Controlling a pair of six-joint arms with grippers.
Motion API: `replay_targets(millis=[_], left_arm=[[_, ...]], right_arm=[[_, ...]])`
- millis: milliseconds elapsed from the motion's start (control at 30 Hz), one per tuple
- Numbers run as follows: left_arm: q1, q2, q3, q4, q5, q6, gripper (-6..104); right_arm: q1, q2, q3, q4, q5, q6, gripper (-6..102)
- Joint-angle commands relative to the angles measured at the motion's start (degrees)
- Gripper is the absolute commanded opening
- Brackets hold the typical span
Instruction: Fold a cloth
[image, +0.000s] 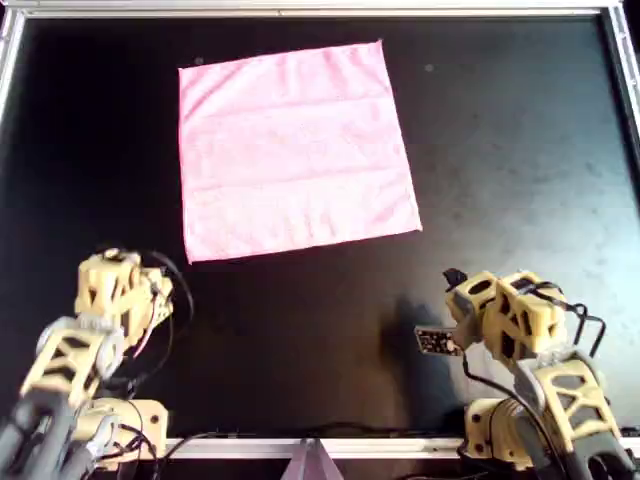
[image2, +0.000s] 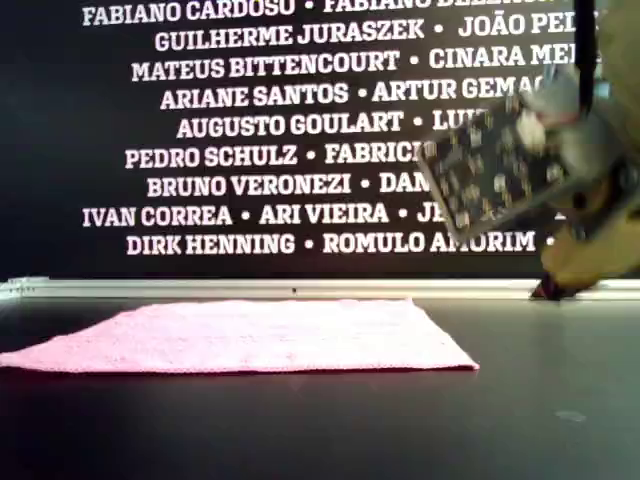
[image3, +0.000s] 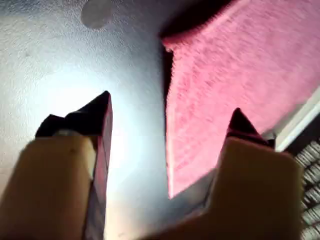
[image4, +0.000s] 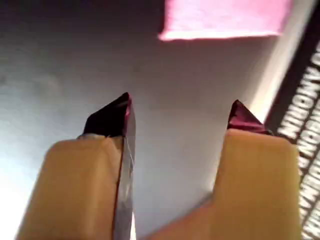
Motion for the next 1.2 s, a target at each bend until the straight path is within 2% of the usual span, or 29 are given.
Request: replay_targets(millis=[0, 100, 167, 333, 400, 700, 967, 1167], left_arm=[[-1.4, -13.6, -11.7, -2.2, 0.5, -0.3, 83], [-1.5, -20.2, -17.0, -2.2, 0.6, -0.3, 83], [-2.1, -22.3, -19.1, -2.4, 0.7, -0.3, 83], [-7.1, -24.5, -20.7, -2.5, 0.6, -0.2, 82], [-9.1, -26.1, -20.9, -2.6, -0.2, -0.2, 81], [-9.0, -40.1, -29.5, -2.6, -0.4, -0.3, 82], [-8.9, -48.1, -35.4, -2.6, -0.5, -0.3, 82], [-8.9, -54.0, -37.9, -2.6, -0.5, 0.4, 82]], right_arm=[[0.1, -9.8, -6.2, -7.6, -0.5, 0.26, 77], [0.1, -19.8, -10.8, -10.9, -0.5, 0.35, 77], [0.1, -26.3, -14.7, -12.0, -0.5, 1.14, 78], [0.3, -43.9, -27.5, -12.3, -0.6, 7.29, 78], [0.3, -50.5, -32.4, -12.2, -0.7, 8.26, 78], [0.4, -75.2, -48.7, -12.1, -0.7, 8.35, 77], [0.4, -80.8, -56.5, -12.2, -0.7, 8.35, 76], [3.3, -85.3, -62.5, -12.1, -0.6, 8.35, 76]])
